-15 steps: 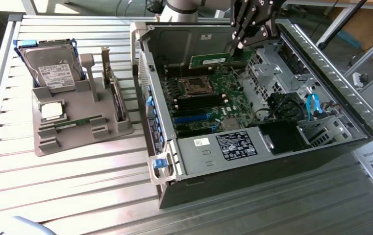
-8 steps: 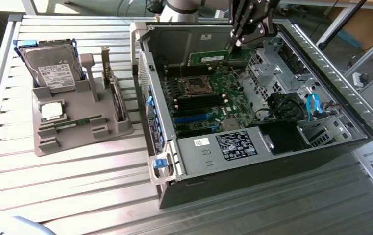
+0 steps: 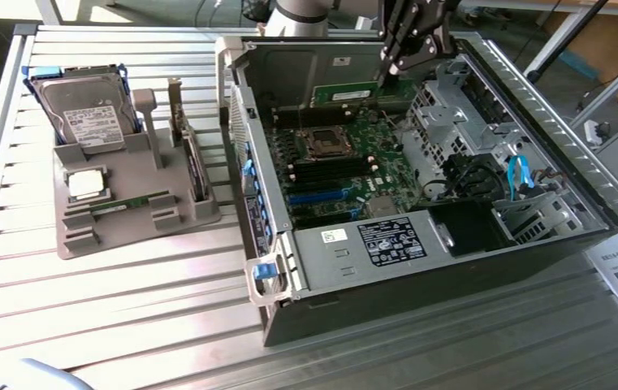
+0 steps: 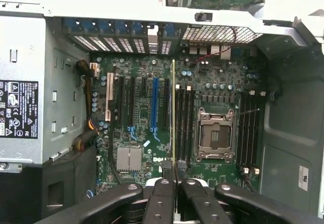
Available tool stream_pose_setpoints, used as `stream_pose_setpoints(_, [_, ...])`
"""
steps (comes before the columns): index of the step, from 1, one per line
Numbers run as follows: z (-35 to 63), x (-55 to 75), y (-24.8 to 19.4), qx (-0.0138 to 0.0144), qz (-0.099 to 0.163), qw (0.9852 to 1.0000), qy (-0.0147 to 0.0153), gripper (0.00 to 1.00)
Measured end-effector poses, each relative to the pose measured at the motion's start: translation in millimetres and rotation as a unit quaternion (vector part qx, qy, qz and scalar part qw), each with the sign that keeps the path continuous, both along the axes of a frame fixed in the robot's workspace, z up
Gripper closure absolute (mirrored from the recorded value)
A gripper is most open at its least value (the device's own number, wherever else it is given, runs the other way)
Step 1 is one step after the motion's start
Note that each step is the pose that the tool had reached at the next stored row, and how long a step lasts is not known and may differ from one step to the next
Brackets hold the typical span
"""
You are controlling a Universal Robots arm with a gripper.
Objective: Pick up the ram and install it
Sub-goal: 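Pick up the ram and move it above insertion slot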
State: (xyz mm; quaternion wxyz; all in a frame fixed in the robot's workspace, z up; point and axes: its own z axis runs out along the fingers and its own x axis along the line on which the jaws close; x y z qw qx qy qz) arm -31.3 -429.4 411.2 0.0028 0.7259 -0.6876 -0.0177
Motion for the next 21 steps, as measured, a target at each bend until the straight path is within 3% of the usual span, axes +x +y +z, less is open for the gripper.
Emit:
stream_pose_setpoints(6, [0.0, -0.2, 10.4, 0.0000, 0.000, 1.0000, 0.0000, 0.88])
stream_pose_setpoints(10, [-1.3, -0.2, 10.5, 0.0001, 0.000, 1.0000, 0.0000, 0.88])
stream_pose_setpoints(21, [-20.0, -0.3, 11.4, 0.0000, 0.000, 1.0000, 0.0000, 0.88])
